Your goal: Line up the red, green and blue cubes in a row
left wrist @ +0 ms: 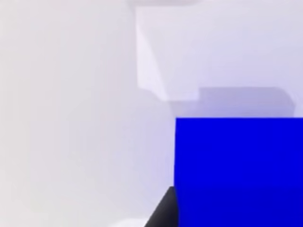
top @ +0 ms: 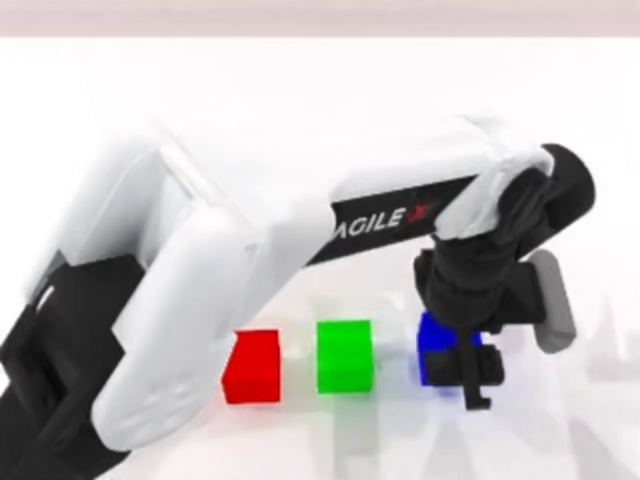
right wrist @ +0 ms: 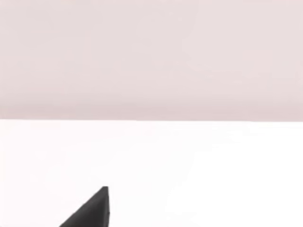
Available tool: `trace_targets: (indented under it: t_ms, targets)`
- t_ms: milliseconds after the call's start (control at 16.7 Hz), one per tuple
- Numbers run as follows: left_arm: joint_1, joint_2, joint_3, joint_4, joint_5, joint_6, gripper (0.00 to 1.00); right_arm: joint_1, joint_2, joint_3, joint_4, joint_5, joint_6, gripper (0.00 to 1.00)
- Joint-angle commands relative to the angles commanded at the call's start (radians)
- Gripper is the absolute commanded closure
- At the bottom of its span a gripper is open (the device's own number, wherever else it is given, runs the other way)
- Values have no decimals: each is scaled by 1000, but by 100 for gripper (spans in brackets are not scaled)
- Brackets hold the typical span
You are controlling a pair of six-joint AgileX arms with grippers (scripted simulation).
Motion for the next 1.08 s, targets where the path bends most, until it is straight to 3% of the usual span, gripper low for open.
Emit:
trace_targets:
  t_ms: [240,300,840,1080]
  targets:
    - [0,0,0,0,0,0,2,0,0,0,0,0,0,0]
    - [0,0,0,0,0,0,0,0,0,0,0,0,0,0]
    - [2,0,4,-4,0,0,0,0,0,0,0,0,0,0]
    - [7,-8,95,-107,1,2,0,0,0,0,0,0,0,0]
